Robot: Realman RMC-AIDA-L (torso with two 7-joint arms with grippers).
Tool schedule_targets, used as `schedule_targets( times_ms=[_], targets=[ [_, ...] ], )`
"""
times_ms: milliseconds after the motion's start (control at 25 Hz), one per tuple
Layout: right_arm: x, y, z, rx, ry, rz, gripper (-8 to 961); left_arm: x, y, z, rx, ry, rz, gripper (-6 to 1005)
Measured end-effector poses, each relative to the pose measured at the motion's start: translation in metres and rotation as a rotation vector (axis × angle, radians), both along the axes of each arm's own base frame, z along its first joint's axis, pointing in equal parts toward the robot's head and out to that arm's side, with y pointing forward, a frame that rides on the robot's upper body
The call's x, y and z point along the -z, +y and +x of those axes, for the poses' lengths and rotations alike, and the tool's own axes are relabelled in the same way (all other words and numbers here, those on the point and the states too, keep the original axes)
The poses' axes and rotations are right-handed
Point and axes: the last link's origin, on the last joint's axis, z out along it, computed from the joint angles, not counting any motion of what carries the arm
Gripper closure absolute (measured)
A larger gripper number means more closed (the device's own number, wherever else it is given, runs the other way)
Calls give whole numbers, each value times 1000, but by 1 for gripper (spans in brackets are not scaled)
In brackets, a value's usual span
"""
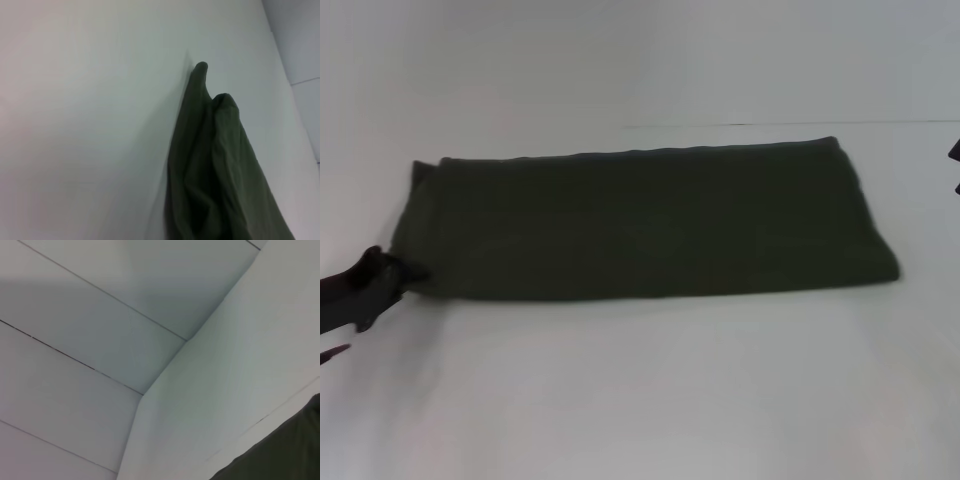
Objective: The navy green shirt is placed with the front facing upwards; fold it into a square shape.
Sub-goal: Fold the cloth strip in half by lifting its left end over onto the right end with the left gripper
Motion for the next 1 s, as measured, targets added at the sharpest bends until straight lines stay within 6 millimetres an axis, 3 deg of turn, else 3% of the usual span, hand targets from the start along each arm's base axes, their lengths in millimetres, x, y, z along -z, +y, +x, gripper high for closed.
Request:
schedule_targets(
  times_ms=[640,760,1000],
  targets=[
    [4,-1,5,36,13,1,100,-45,-24,-44,-103,156,78,990],
    [4,1,4,34,10,1,100,-46,-21,-39,-81,142,79,989],
    [6,2,3,28,11,-1,100,-44,-7,-3,73,30,48,988]
  ],
)
